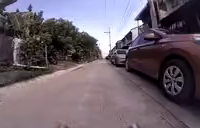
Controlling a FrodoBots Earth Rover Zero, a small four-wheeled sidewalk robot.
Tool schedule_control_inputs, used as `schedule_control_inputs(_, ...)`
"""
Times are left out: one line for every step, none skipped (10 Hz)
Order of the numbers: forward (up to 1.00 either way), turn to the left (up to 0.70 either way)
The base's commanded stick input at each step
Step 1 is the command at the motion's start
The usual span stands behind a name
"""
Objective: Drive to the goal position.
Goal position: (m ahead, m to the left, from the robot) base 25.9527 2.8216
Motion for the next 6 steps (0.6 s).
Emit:
schedule_control_inputs(0.00,0.00)
schedule_control_inputs(0.00,0.00)
schedule_control_inputs(0.00,0.00)
schedule_control_inputs(0.18,0.00)
schedule_control_inputs(0.94,0.02)
schedule_control_inputs(1.00,0.02)
